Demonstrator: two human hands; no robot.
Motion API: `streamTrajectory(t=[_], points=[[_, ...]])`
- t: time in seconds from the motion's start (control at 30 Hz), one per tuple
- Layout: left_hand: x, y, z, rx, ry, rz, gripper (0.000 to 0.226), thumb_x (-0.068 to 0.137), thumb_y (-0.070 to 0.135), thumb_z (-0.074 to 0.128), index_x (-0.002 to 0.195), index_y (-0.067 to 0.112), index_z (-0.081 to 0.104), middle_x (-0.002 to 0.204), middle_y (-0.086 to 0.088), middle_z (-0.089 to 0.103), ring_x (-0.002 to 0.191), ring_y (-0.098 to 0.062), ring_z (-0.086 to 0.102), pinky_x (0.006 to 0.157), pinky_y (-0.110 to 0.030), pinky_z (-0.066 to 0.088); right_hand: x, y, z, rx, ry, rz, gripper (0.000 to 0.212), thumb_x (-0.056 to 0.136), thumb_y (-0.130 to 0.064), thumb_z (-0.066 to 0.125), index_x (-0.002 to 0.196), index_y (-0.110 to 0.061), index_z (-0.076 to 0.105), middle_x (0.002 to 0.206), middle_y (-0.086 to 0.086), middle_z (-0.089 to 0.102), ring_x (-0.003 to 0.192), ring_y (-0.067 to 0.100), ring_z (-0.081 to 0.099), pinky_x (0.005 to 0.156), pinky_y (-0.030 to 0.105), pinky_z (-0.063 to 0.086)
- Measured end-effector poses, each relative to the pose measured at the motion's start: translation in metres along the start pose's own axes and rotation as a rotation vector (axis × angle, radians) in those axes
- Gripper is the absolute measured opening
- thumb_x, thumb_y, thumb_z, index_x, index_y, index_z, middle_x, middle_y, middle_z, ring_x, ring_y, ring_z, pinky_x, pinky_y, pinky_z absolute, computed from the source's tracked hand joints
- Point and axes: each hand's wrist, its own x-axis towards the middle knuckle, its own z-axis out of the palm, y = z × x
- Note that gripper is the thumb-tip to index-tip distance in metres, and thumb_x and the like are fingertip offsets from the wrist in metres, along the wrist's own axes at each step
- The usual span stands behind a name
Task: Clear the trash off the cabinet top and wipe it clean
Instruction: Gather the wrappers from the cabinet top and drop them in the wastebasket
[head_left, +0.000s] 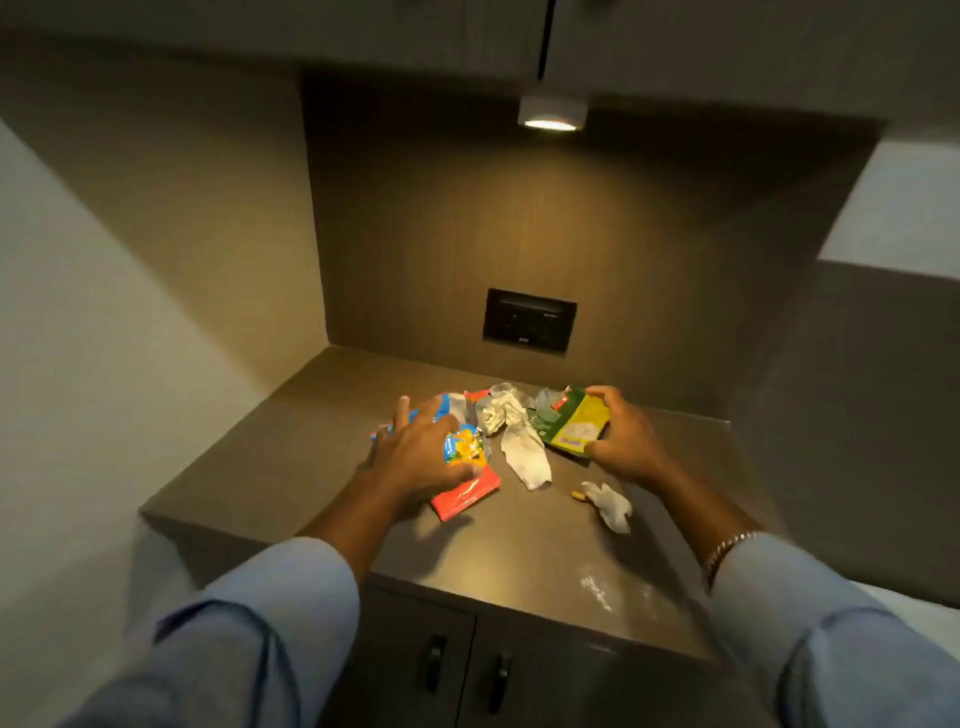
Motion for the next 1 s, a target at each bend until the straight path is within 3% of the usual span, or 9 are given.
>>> streamTrajectory(t=[0.1,0.17,0.27,0.37,0.53,0.67,0.77,0.87,1.0], points=[[0.025,-0.009,0.024,0.015,-0.159,-0.15,0.11,0.056,0.075,0.065,0.148,0.036,0.02,0.16,0.006,0.022,0.147,-0.037,0.01,0.113,-0.058,0.028,0.04,0.021,0.022,-0.003,-0.258,0.151,0.097,0.062,-0.022,0.071,0.149,-0.021,0.026,0.144,0.016,0.049,0.126,0.036,0.055,0.098,0.044,0.051],[0.038,-0.014,0.04,0.039,-0.149,-0.227,0.1,0.06,0.071,0.065,0.144,0.03,0.029,0.153,0.003,0.034,0.139,-0.037,0.025,0.108,-0.05,0.035,0.06,0.034,0.041,-0.275,-0.301,0.216,0.079,0.068,-0.03,0.063,0.143,-0.021,0.04,0.142,0.015,0.054,0.121,0.037,0.057,0.093,0.037,0.051],[0.047,-0.015,0.052,0.134,0.074,-0.233,0.048,0.082,0.048,0.058,0.122,0.022,0.053,0.136,-0.003,0.053,0.124,-0.033,0.041,0.098,-0.041,0.041,0.075,0.042,0.056,-0.514,-0.186,0.147,0.045,0.076,-0.026,0.056,0.12,-0.021,0.064,0.127,0.014,0.065,0.113,0.035,0.061,0.089,0.037,0.054],[0.048,-0.021,0.055,0.127,0.224,-0.223,0.032,0.089,0.036,0.055,0.117,0.021,0.061,0.127,-0.004,0.061,0.117,-0.03,0.049,0.094,-0.037,0.043,0.081,0.042,0.049,-0.542,-0.128,0.112,0.033,0.084,-0.013,0.058,0.116,-0.018,0.068,0.122,0.014,0.066,0.109,0.034,0.062,0.087,0.039,0.056],[0.034,-0.023,0.015,-0.279,0.567,-0.217,0.028,0.086,0.032,0.067,0.075,0.006,0.064,0.086,-0.021,0.069,0.089,-0.04,0.059,0.083,-0.042,0.04,0.062,0.02,0.009,-0.275,0.1,0.089,0.048,0.086,-0.006,0.049,0.126,-0.027,0.064,0.104,0.016,0.07,0.084,0.033,0.062,0.07,0.037,0.054],[-0.009,0.016,-0.033,-0.557,0.667,-0.106,0.028,0.081,0.023,0.069,0.065,0.009,0.051,0.068,-0.016,0.06,0.07,-0.029,0.047,0.062,-0.034,0.036,0.003,-0.038,-0.029,-0.089,0.303,-0.073,0.068,0.08,0.003,0.047,0.137,-0.034,0.054,0.113,0.017,0.074,0.092,0.037,0.068,0.077,0.042,0.059],[-0.066,0.058,-0.052,-0.746,0.605,0.029,0.026,0.082,0.022,0.069,0.069,0.004,0.054,0.066,-0.02,0.059,0.061,-0.02,0.042,0.058,-0.031,0.034,-0.079,-0.078,-0.038,0.008,0.387,-0.301,0.054,0.08,0.004,0.053,0.124,-0.024,0.068,0.104,0.01,0.08,0.085,0.024,0.074,0.07,0.027,0.054],[-0.136,0.085,-0.044,-0.927,0.448,0.104,0.019,0.085,0.016,0.068,0.077,0.001,0.062,0.071,-0.017,0.061,0.066,-0.015,0.05,0.064,-0.03,0.042,-0.183,-0.092,-0.03,0.127,0.328,-0.354,0.036,0.085,0.0,0.056,0.095,-0.031,0.071,0.068,-0.033,0.069,0.058,-0.01,0.057,0.054,0.004,0.032],[-0.22,0.094,0.015,-1.187,0.137,0.1,0.012,0.087,0.009,0.066,0.078,0.003,0.061,0.071,-0.021,0.061,0.065,-0.016,0.054,0.059,-0.029,0.045,-0.301,-0.062,-0.009,0.24,0.247,-0.185,0.032,0.086,-0.003,0.058,0.072,-0.032,0.058,0.056,-0.021,0.054,0.05,-0.002,0.045,0.049,0.008,0.029]])
